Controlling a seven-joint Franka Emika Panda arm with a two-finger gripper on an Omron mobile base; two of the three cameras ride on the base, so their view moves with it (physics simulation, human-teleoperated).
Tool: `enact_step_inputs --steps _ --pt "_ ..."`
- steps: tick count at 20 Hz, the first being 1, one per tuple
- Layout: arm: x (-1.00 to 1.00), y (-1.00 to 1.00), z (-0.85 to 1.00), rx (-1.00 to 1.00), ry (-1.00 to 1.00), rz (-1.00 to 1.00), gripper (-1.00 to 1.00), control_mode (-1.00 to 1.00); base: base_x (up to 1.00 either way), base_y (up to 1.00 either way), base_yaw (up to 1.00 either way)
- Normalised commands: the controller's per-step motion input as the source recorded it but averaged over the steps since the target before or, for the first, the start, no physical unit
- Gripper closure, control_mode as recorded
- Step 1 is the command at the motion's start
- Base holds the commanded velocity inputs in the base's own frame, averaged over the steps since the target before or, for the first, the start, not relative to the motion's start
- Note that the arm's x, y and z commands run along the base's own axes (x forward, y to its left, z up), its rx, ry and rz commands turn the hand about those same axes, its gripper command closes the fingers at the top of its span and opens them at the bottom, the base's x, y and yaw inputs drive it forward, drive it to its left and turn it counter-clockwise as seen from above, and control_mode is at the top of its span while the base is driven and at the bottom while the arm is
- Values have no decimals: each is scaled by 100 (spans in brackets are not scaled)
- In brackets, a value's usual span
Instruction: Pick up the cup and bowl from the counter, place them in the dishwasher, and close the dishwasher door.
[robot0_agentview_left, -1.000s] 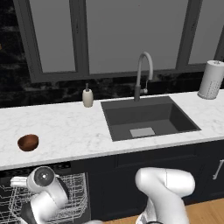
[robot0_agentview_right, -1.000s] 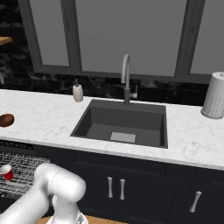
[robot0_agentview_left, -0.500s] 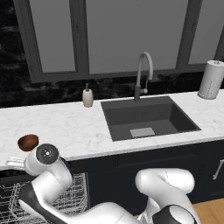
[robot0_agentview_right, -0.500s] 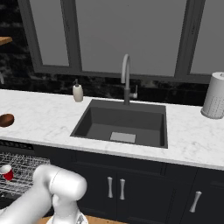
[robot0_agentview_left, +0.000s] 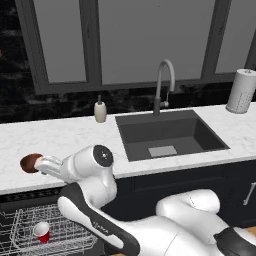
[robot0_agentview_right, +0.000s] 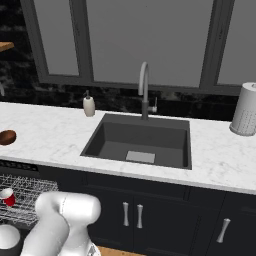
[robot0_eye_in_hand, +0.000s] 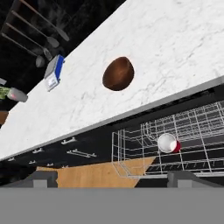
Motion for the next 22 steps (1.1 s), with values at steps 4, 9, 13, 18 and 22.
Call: enact_step_inputs --steps 4,9,13,18,22 --pt "27 -46 33 14 8 5 -100 -100 0 0 0" --pt "53 -1 51 -4 35 0 -100 -100 0 0 0" --pt "80 12 42 -30 59 0 -100 -100 0 0 0" --pt "67 37 -23 -47 42 -3 -100 -100 0 0 0" --pt "20 39 -95 -44 17 0 -100 -100 0 0 0"
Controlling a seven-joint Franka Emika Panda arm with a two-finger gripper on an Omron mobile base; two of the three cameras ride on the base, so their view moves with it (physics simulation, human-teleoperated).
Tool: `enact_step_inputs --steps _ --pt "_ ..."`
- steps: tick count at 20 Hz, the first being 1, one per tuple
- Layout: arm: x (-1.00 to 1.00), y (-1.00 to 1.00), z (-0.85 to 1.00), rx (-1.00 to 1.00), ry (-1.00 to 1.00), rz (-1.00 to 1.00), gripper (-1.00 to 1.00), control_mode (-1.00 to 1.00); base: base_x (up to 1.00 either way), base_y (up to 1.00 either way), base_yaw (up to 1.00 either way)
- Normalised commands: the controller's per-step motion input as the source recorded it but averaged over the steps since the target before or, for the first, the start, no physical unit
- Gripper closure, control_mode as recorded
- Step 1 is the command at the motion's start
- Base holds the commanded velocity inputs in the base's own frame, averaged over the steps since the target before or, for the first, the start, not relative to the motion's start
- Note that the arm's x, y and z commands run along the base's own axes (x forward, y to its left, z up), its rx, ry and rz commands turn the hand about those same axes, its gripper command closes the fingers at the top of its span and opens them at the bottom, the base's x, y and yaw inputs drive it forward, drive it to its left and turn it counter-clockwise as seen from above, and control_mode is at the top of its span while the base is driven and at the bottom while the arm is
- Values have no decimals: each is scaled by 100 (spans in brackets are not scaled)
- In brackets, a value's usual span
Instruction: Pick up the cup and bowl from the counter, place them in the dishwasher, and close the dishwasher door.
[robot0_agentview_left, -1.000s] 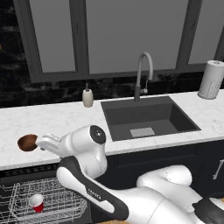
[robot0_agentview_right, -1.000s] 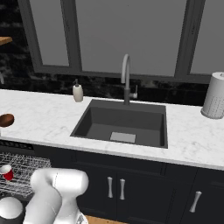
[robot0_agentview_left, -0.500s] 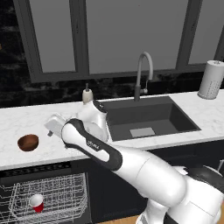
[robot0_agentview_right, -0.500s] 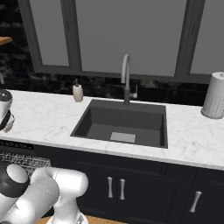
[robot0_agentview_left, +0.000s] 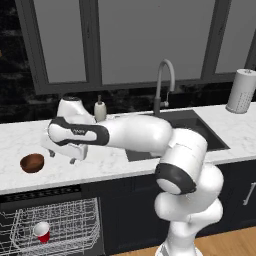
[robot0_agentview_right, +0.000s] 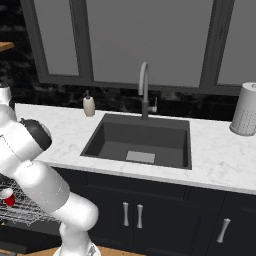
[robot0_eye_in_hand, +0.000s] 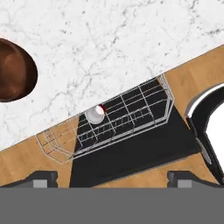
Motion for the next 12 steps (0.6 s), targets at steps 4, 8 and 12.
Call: enact_step_inputs --steps 4,8,12 --pt "22 28 -78 -21 1 0 -100 -100 0 0 0" --pt "32 9 -4 -1 -3 0 -100 -100 0 0 0" --pt "58 13 -4 0 0 0 -100 -100 0 0 0"
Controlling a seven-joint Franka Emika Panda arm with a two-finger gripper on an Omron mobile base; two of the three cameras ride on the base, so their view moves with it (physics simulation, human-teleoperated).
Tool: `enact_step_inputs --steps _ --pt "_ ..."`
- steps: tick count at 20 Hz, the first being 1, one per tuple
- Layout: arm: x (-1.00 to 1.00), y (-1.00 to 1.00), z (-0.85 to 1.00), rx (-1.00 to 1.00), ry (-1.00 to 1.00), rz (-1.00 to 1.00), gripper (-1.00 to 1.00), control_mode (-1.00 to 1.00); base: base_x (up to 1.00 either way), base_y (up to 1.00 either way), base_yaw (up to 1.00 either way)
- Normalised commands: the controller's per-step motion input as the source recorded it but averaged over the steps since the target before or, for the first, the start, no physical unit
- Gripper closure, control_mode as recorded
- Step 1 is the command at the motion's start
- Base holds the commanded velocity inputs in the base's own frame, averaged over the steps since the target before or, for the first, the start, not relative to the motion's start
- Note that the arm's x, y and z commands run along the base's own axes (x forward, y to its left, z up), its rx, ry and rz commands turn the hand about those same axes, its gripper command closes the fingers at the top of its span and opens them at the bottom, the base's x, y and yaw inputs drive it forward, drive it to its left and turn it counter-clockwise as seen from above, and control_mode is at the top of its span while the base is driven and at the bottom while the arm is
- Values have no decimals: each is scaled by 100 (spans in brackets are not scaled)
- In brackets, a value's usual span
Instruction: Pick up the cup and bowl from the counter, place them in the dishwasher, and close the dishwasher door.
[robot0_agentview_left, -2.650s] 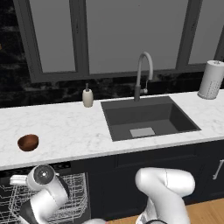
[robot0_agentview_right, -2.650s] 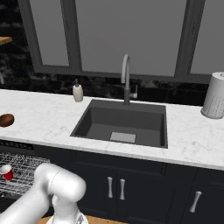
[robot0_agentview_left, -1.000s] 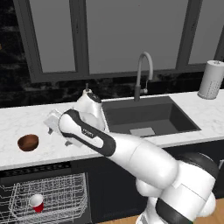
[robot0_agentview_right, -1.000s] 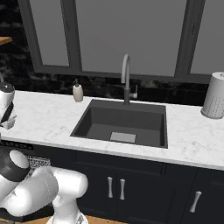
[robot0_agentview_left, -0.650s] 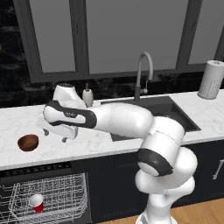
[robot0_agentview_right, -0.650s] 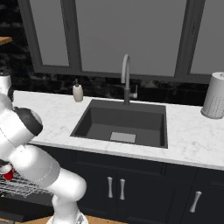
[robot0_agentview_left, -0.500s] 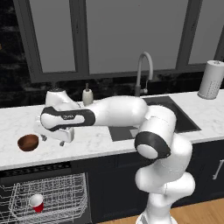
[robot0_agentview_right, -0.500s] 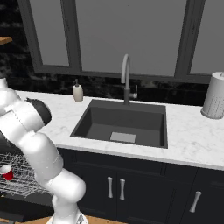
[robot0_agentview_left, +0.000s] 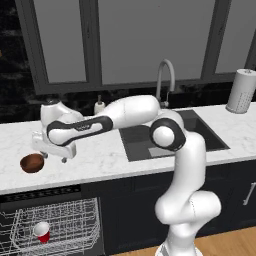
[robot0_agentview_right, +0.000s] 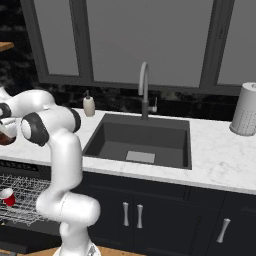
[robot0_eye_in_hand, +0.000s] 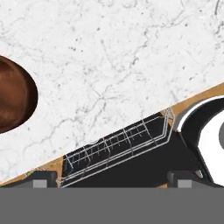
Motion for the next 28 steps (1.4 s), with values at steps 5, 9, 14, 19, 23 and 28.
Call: enact_step_inputs --steps 5,9,14,19,23,28 --pt "49 33 -20 -1 0 0 -100 -100 0 0 0" --pt "22 20 -29 -1 0 0 -100 -100 0 0 0" --pt "32 4 -40 0 -3 0 -100 -100 0 0 0" --pt "15 0 -49 9 -2 0 -100 -100 0 0 0" --pt "0 0 -21 12 -3 0 -100 -100 0 0 0" --pt "0 0 -20 11 -5 1 -100 -100 0 0 0"
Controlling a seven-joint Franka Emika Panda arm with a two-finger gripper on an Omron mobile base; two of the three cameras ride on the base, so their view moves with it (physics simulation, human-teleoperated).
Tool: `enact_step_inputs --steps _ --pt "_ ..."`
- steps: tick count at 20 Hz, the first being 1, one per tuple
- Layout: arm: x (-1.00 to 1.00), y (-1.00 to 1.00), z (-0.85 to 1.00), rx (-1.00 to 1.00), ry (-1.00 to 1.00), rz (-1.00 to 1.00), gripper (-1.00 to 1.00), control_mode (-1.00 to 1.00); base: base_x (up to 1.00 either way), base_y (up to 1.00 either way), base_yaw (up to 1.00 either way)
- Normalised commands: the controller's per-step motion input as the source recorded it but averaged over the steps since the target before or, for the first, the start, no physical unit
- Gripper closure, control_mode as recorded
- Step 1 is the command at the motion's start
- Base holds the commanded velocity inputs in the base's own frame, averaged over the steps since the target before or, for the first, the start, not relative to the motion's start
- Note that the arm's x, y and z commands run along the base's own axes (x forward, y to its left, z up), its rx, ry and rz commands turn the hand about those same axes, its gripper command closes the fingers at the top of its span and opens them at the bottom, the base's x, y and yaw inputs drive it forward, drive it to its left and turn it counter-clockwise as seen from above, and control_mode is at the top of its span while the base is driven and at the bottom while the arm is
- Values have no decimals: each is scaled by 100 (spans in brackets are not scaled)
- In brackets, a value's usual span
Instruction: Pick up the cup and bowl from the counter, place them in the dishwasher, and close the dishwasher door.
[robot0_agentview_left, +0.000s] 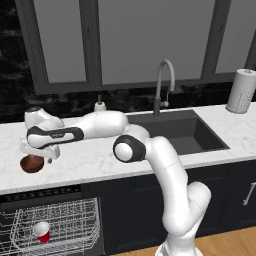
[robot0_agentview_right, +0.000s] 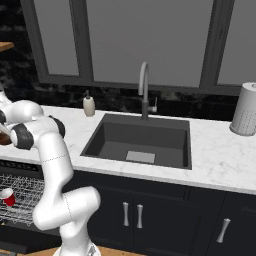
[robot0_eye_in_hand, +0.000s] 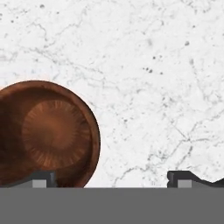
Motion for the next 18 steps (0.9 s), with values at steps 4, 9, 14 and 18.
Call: enact_step_inputs --steps 4,9,14,18 --pt "4 0 -31 8 -1 0 -100 -100 0 0 0" --pt "4 0 -41 0 0 0 -100 -100 0 0 0" --pt "6 0 -38 0 -1 0 -100 -100 0 0 0" --pt "0 0 -1 0 0 0 -100 -100 0 0 0"
